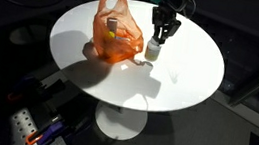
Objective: Put the white container in the orange plastic bag.
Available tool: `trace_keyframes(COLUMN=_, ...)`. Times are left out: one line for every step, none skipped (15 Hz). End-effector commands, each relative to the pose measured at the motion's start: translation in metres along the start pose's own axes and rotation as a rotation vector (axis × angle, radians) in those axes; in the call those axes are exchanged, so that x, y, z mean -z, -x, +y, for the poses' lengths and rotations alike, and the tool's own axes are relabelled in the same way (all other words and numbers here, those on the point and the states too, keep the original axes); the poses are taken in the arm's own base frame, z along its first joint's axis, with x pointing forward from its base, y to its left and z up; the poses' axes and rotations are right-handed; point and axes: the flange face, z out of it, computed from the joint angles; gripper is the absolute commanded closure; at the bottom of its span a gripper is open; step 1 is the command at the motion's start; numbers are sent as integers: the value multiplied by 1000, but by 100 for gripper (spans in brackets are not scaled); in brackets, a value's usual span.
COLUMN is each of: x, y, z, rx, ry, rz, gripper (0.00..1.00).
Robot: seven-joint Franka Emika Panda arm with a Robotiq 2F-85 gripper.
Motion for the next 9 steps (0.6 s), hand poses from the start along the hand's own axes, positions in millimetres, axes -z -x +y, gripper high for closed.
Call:
trace_keyframes(x=42, y=6, z=0, rx=-3, ry=-6, rz=46, gripper=81)
trace_keyframes(x=54, y=9, z=-2, rx=8, ry=-17, rz=60, gripper=81)
trace_keyframes(x=65, y=12, z=-5, rx=19, ry=-28, rz=73, gripper=81)
trace_keyframes(x=74, y=15, z=-8, rx=32, ry=-41, rz=76, gripper=81)
trace_keyframes(x=83, y=17, z=-11, rx=42, ry=-49, rz=80, gripper=81)
trace_keyframes(x=90, y=22, z=-15, rx=57, ry=-60, rz=78, gripper=81)
trace_keyframes(x=95, y=25, z=-18, rx=66, ry=-65, rz=82, gripper=81)
trace_keyframes(x=100, y=27, z=-20, rx=76, ry=-71, rz=82, gripper=81)
trace_keyframes(x=105, y=30, z=-22, rx=85, ry=-76, rz=84, gripper=81)
